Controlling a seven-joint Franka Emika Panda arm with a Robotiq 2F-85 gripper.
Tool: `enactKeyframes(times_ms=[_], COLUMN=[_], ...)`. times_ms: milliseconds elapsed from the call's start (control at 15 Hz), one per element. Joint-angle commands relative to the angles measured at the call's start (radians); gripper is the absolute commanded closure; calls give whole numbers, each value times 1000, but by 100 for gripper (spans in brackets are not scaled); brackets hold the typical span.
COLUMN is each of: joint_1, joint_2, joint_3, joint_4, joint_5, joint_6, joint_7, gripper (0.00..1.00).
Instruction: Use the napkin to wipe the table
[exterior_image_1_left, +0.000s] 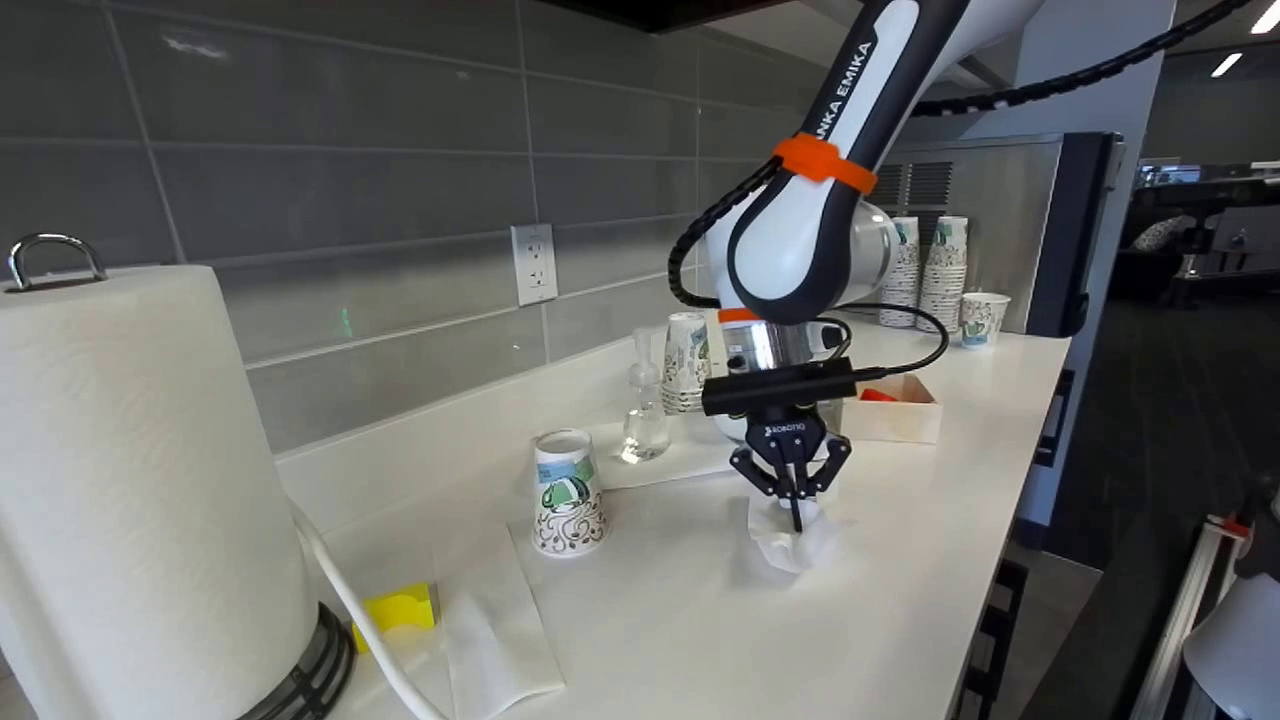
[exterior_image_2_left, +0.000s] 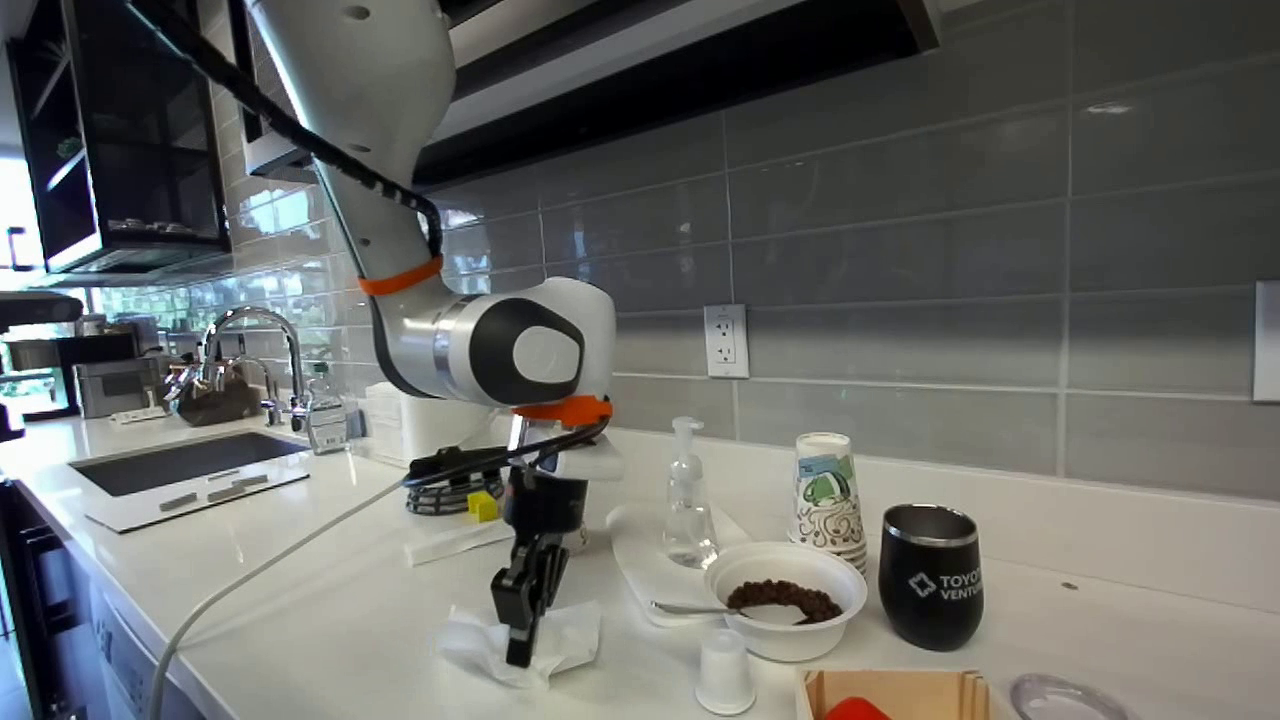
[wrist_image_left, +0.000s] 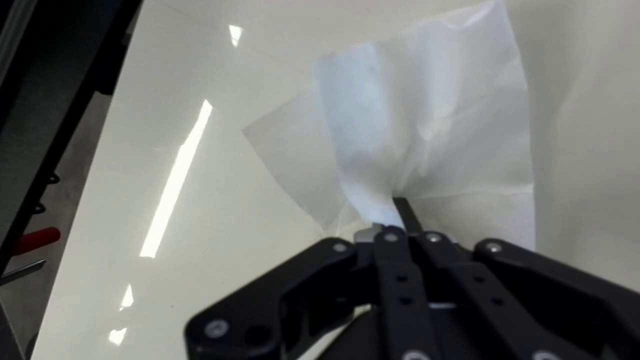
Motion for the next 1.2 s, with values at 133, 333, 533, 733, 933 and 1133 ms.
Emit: enactKeyframes(times_ms=[133, 333, 533, 733, 933, 1133], joint_1=[-21, -24, -26, -23, -52, -63], joint_2=[11, 3, 4, 16, 13, -14], joint_3=[-20, -30, -35, -35, -1, 3], joint_4=[11, 4, 8, 6, -21, -54], joint_5=[-50, -52, -46, -52, 31, 51], joint_6=[90, 134, 179, 190, 153, 86], joint_7=[92, 123, 141, 136, 21, -22], gripper=[100, 100, 100, 100, 100, 100])
